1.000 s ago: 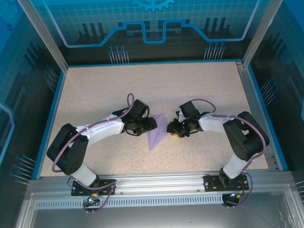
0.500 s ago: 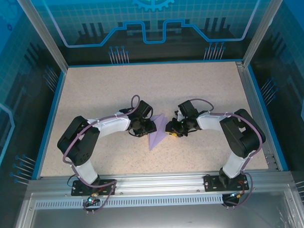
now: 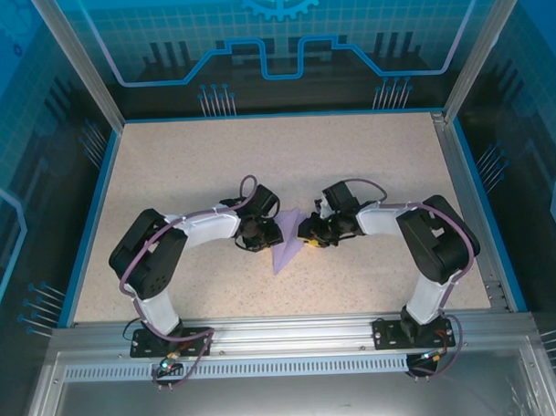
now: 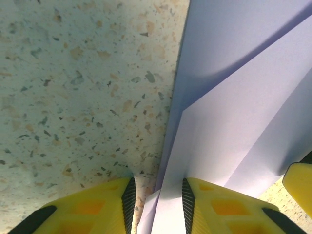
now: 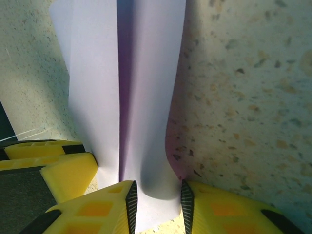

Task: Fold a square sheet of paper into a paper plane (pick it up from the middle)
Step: Turn over the paper at the center of the table.

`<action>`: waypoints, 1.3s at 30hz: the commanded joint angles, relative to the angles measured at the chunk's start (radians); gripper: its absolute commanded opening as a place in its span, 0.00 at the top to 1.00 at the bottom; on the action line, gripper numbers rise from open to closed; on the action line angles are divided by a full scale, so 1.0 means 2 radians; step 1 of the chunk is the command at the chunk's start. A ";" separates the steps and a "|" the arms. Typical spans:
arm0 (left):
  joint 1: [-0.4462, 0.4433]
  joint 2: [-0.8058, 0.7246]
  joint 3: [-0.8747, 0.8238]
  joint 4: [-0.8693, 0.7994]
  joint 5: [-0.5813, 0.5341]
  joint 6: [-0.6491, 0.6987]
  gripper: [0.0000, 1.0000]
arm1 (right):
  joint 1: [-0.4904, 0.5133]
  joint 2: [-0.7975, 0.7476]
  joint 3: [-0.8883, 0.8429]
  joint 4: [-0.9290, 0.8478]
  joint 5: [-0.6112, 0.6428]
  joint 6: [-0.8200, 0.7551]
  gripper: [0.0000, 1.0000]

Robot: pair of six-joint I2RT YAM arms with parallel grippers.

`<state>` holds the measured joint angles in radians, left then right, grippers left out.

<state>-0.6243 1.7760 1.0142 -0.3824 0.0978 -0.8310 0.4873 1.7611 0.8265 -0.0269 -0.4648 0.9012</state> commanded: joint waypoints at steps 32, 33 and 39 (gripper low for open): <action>0.010 -0.028 -0.043 0.012 -0.027 -0.026 0.72 | 0.019 0.038 0.050 0.012 -0.019 0.011 0.59; 0.010 -0.031 -0.046 0.013 -0.030 -0.028 0.72 | 0.020 0.043 0.049 0.028 -0.028 0.015 0.61; 0.010 -0.053 -0.070 0.032 -0.039 -0.038 0.73 | 0.031 0.037 0.048 0.066 -0.017 0.024 0.64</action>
<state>-0.6159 1.7020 0.9054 -0.3042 0.0589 -0.8852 0.5350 1.8351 0.9226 0.0475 -0.5014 0.9310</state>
